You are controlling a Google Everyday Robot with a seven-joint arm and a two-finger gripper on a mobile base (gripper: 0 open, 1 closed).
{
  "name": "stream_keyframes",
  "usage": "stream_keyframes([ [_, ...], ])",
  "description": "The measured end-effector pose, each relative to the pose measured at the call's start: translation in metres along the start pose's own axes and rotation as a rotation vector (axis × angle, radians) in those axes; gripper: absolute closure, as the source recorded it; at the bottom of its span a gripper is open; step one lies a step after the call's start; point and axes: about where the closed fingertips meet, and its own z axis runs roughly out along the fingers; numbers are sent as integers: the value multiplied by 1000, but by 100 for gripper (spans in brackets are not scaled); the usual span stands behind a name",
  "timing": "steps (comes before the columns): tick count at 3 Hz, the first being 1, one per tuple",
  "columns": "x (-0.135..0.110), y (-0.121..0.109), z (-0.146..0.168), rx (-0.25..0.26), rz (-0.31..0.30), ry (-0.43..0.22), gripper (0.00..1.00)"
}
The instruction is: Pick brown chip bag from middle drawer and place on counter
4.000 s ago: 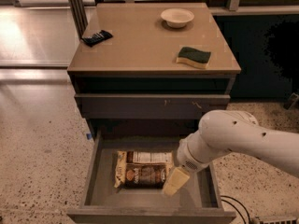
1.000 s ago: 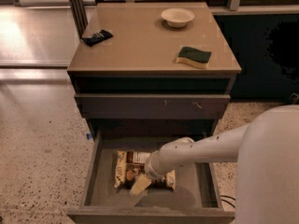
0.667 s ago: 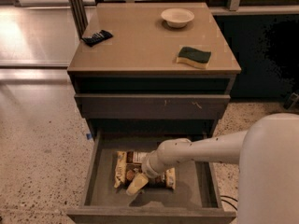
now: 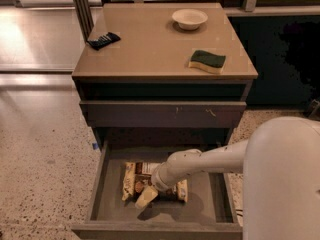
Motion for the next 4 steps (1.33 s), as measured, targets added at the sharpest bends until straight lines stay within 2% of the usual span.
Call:
stream_keyframes([
  [1,4,-14,19,12,10,13,0],
  [2,4,-14,20,12,11,15,19],
  [4,4,-14,20,12,11,15,65],
])
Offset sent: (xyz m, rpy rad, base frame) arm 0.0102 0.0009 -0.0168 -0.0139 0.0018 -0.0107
